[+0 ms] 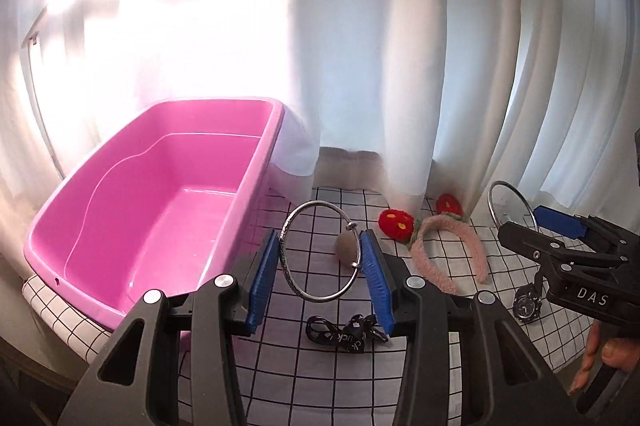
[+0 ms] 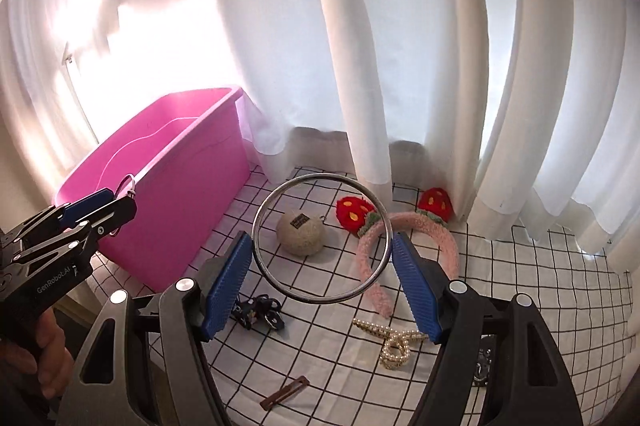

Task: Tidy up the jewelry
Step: 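Carry the bangle with the left tool while the right tool carries the ring into the pink tub, then open both tools to drop the bangle and ring into the tub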

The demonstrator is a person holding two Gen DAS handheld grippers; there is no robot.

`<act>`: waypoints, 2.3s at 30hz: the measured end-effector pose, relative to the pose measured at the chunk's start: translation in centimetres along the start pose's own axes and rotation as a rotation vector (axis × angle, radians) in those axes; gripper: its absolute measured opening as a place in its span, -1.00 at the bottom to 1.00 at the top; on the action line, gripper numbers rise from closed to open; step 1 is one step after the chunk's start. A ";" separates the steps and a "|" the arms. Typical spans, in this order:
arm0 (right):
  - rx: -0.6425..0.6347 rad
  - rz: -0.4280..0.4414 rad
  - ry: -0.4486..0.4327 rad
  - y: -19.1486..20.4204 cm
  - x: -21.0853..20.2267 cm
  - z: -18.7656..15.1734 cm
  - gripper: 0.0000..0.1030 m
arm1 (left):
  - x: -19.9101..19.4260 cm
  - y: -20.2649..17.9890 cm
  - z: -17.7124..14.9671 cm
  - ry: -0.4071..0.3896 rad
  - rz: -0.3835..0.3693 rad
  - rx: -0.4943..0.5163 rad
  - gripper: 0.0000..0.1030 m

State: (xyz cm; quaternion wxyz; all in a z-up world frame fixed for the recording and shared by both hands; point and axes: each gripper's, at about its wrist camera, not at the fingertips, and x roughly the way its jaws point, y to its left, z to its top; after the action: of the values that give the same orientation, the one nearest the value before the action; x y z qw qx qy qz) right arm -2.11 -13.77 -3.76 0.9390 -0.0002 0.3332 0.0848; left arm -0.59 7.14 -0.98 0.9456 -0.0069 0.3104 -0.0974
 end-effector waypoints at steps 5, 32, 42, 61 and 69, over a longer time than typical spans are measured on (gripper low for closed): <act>-0.066 0.076 -0.043 4.1 1.4 3.7 0.35 | -0.9 3.4 2.1 -0.065 0.053 -0.022 -0.21; -0.258 0.222 0.154 22.4 17.7 11.3 0.35 | 6.6 21.0 2.8 0.099 0.254 -0.211 -0.20; -0.233 0.196 0.198 22.4 19.3 11.2 0.37 | 5.9 21.2 2.9 0.075 0.230 -0.225 0.70; -0.226 0.166 0.149 22.0 17.4 11.1 0.37 | 5.0 21.9 2.5 0.079 0.256 -0.256 0.71; -0.216 0.160 0.116 21.0 14.9 10.7 0.37 | 3.9 20.6 2.4 0.072 0.260 -0.264 0.73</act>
State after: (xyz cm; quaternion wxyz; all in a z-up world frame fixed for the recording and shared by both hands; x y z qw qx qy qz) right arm 12.63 9.91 -3.57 0.9029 -0.0796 0.3750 0.1945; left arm 7.63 26.51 -2.83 0.9294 -0.0871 0.3523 0.0670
